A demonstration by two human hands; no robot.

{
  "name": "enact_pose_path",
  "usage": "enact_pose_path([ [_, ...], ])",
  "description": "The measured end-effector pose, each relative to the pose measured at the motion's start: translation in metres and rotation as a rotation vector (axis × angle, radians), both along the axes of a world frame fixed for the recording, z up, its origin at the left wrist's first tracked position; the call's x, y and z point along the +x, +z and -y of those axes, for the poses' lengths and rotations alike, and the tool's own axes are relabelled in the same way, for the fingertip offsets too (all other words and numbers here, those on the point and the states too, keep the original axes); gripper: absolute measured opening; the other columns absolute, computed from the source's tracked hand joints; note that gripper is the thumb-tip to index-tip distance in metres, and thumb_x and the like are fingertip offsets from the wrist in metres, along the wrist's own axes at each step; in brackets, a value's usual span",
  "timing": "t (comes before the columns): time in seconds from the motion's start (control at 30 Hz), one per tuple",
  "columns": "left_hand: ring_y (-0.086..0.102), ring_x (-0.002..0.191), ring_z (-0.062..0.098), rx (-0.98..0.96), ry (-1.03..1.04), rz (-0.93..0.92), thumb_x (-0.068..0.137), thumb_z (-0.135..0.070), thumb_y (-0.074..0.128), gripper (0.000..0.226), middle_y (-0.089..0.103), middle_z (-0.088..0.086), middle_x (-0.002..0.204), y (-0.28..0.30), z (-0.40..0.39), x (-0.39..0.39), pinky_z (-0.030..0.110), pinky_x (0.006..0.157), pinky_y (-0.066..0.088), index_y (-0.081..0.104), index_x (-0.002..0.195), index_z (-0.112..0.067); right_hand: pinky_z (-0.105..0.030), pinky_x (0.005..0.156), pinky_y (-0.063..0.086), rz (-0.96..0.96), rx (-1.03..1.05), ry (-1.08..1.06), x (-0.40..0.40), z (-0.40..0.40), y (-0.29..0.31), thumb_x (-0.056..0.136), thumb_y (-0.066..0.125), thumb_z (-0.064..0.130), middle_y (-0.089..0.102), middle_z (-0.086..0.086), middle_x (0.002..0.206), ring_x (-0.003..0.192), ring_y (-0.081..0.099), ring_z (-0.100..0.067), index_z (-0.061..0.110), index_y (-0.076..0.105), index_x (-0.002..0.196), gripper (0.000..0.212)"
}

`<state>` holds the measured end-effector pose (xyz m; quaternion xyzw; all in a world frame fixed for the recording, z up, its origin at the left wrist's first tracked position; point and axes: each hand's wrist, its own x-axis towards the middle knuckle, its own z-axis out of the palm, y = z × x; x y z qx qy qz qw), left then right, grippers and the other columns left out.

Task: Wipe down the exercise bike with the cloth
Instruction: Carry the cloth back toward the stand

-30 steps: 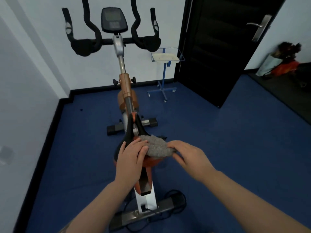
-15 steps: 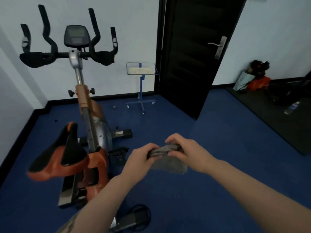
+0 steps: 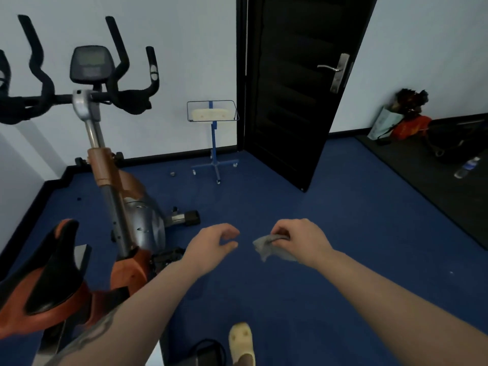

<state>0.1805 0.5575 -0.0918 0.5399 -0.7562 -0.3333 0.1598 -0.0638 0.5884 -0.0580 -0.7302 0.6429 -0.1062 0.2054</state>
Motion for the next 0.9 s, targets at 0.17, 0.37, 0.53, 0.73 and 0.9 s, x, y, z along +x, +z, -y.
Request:
enact_pose_path([
  [0.17,0.06,0.103,0.004,0.104,0.077,-0.076,0.093,-0.022,0.065,0.019,0.066,-0.011,0.112,-0.017,0.079,-0.041,0.019,0.088,0.046,0.067,0.112,-0.025,-0.026,0.071,0.051,-0.077,-0.009,-0.055,-0.023,0.075,-0.016,0.092,0.058,0.027,0.066,0.018,0.092,0.086,0.06,-0.005,0.037,0.063,0.093,0.011],
  [0.37,0.061,0.103,0.007,0.157,0.144,-0.069,0.094,-0.024,0.063,0.013,0.066,-0.011,0.109,-0.026,0.173,-0.058,0.026,0.092,0.05,0.066,0.105,-0.029,-0.027,0.071,0.053,-0.101,0.025,-0.063,-0.051,0.171,-0.02,0.092,0.056,0.026,0.066,0.017,0.093,0.087,0.061,-0.005,0.036,0.064,0.093,0.013],
  [0.53,0.061,0.099,0.005,0.141,0.163,-0.069,0.095,-0.024,0.061,0.012,0.065,-0.013,0.107,-0.019,0.239,-0.081,0.026,0.09,0.051,0.066,0.102,-0.03,-0.03,0.073,0.054,-0.044,0.024,-0.106,-0.074,0.24,-0.014,0.093,0.059,0.031,0.066,0.019,0.094,0.089,0.061,-0.005,0.036,0.065,0.096,0.009],
  [0.73,0.06,0.098,0.003,0.136,0.221,-0.108,0.096,-0.023,0.059,0.014,0.066,-0.014,0.106,-0.023,0.328,-0.114,0.024,0.086,0.05,0.065,0.095,-0.036,-0.03,0.073,0.054,0.123,0.018,-0.107,-0.107,0.337,-0.021,0.09,0.065,0.041,0.066,0.019,0.089,0.086,0.06,-0.001,0.036,0.067,0.093,0.007],
  [0.9,0.061,0.102,0.005,0.147,0.297,-0.084,0.098,-0.021,0.057,0.014,0.067,-0.011,0.108,-0.026,0.388,-0.138,0.025,0.088,0.051,0.067,0.101,-0.03,-0.032,0.074,0.056,0.188,0.05,-0.047,-0.132,0.417,-0.027,0.088,0.068,0.037,0.066,0.017,0.085,0.084,0.06,0.0,0.034,0.067,0.089,0.003],
])
